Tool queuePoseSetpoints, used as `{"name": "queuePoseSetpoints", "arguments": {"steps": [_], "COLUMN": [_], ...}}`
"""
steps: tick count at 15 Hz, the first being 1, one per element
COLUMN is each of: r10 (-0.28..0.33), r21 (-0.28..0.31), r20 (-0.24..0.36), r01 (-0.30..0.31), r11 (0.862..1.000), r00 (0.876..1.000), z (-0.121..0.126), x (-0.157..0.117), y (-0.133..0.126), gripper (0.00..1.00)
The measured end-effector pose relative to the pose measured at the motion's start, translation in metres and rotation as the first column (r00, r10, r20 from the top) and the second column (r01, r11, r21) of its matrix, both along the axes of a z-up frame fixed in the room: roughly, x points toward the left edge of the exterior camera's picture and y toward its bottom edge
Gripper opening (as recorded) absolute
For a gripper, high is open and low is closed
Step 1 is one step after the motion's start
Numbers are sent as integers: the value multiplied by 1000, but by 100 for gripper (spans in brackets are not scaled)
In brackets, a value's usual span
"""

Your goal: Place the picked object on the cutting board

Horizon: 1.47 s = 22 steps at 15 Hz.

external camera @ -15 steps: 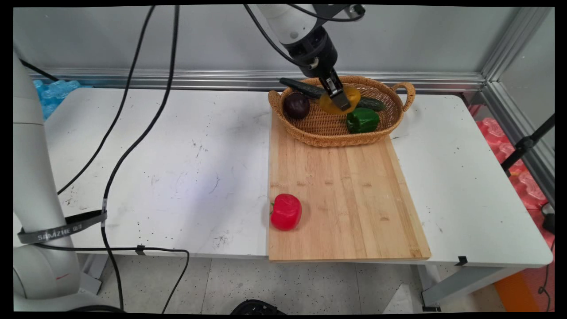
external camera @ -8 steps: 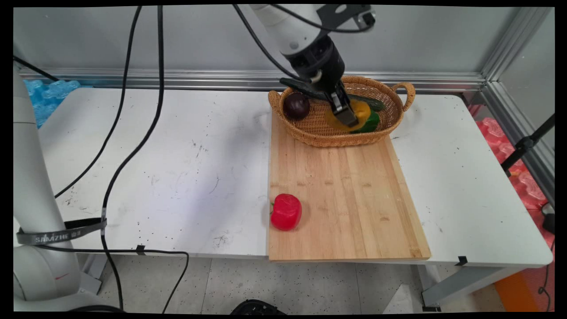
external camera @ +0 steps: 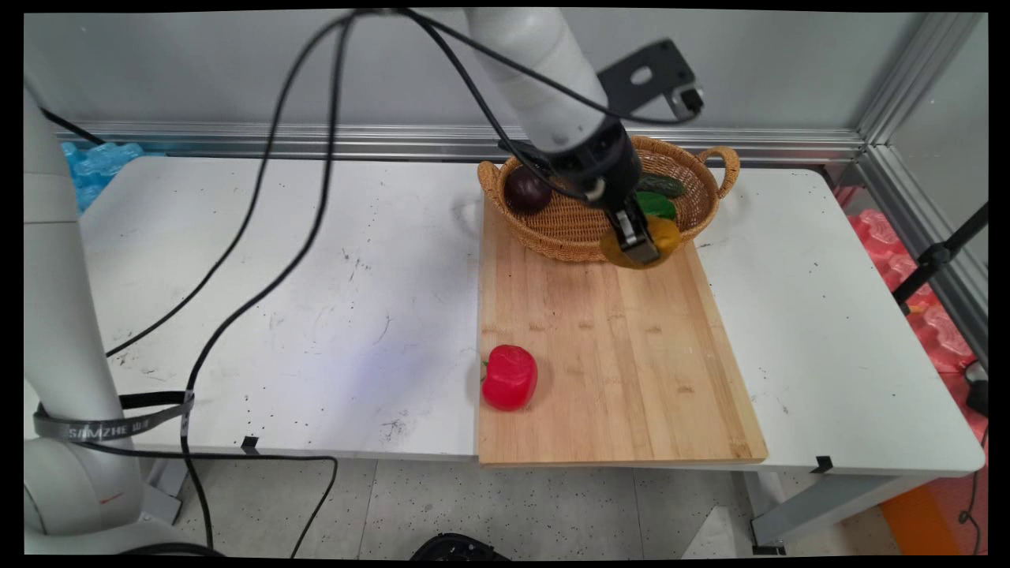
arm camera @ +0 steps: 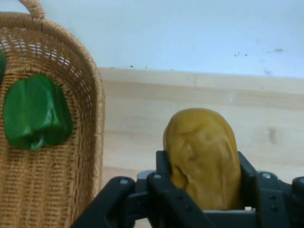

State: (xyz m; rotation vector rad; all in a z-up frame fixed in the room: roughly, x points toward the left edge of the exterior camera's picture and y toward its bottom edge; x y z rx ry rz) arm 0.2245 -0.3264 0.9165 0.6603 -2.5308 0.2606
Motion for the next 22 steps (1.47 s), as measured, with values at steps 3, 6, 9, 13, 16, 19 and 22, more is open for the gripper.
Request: {"name": "queuePoseSetpoints", "arguments": {"steps": [3,6,9,13,16,19,22], "r10": [11,21,23,9,-1,-8,-12], "r21": [-2,6,25,58,78,88,83], "r20": [19,37,50,61,70,76,74], "r01": [-11,-21,-24,-12,-4,1,6], "r11": [1000,1000,999,998,997,996,997], "r00": [1000,999,999,998,998,997,997], "z": [-23,-45,-69,-98,-115,-126,-129], "x": [-17,-31,-45,-63,-71,-76,-78], "y": [-13,-25,-36,-46,-50,-53,-56], "gripper": [0,0,0,0,0,0,100]}}
